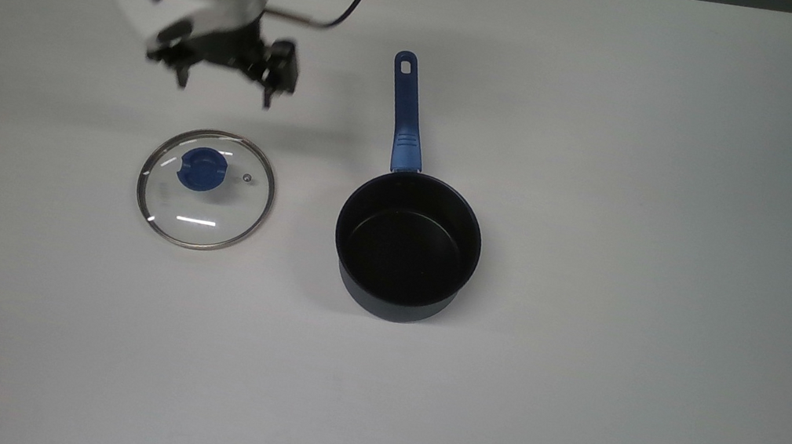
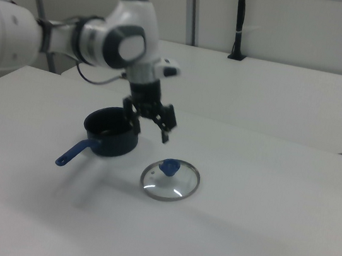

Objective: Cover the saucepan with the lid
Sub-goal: 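Lower the gripper and grasp the lid by its blue knob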

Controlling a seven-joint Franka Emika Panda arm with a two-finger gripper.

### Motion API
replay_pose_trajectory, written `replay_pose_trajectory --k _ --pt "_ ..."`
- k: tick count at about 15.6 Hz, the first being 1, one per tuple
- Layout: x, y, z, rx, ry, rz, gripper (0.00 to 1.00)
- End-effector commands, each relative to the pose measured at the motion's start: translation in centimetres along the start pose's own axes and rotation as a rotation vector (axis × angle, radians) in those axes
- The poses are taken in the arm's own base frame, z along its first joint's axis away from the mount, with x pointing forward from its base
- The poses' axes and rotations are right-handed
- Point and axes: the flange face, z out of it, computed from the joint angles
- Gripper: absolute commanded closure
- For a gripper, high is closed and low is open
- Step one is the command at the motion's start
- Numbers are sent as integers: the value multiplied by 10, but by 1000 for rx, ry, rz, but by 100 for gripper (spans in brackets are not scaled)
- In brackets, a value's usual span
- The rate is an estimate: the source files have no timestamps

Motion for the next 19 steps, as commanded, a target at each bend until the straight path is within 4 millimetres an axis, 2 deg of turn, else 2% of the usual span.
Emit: replay_pose_trajectory --k 1,4,7,9,12,14,16,17,19 --pt "21 10 40 2 11 -71 0" --pt "28 25 74 4 1 -53 0" --pt "35 29 84 1 43 -48 4" --pt "38 29 99 6 40 -44 5" --pt "41 27 107 4 43 -51 23" --pt "40 24 109 5 39 -54 26" --pt "40 23 109 6 39 -56 41" --pt "40 23 110 9 38 -56 53" --pt "41 23 102 17 50 -55 66"
